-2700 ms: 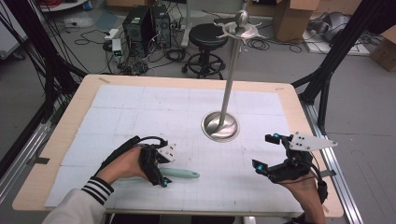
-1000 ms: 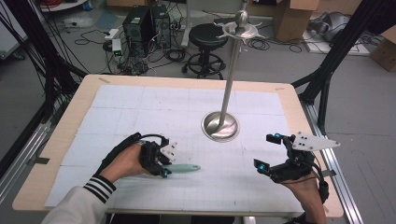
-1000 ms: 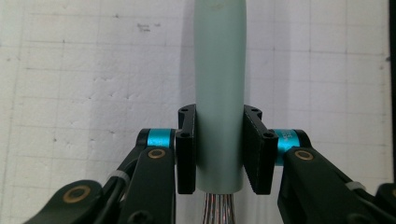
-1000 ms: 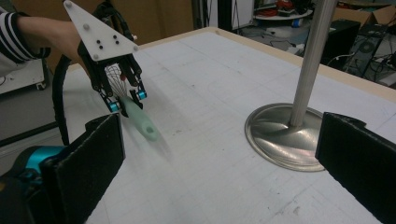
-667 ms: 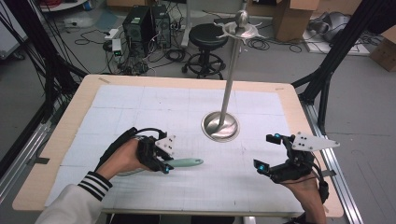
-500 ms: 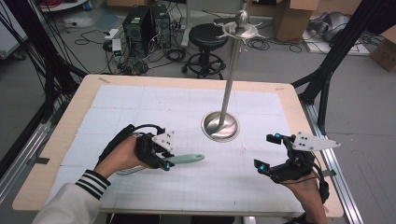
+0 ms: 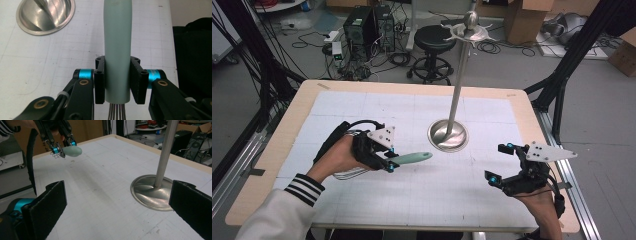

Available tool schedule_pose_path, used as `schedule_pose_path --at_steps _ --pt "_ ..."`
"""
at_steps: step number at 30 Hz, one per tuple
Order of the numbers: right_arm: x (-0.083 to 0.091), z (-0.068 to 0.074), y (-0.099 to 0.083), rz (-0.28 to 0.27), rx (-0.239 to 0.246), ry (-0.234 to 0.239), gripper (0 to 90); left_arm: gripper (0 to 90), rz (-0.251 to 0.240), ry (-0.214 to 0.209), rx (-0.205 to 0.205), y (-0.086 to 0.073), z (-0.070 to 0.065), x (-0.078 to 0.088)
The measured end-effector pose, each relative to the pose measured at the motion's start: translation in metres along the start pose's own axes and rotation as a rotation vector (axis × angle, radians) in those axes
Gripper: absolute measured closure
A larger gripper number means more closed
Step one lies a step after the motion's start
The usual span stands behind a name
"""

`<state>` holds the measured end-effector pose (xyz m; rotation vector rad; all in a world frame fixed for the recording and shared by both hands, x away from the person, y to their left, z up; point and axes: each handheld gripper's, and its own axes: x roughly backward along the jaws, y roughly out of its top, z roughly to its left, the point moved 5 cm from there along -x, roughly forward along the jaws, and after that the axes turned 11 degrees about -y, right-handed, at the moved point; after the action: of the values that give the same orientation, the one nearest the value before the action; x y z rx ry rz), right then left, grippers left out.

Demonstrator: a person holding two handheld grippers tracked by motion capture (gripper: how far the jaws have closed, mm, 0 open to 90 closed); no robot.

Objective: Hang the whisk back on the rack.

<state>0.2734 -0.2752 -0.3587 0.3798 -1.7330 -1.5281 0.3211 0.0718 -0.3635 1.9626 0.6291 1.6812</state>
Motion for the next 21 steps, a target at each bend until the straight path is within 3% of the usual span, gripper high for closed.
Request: schedule_pose_path --at_steps 7,21 --pt "0.001 0.000 0.000 0.000 0.003 -0.001 0.1 69.4 0.021 0.009 -0.017 0.009 0.000 0.009" --pt "0.001 0.001 0.001 -0.001 0.000 0.004 0.1 69.4 -0.049 0.044 -0.003 0.017 0.001 0.031"
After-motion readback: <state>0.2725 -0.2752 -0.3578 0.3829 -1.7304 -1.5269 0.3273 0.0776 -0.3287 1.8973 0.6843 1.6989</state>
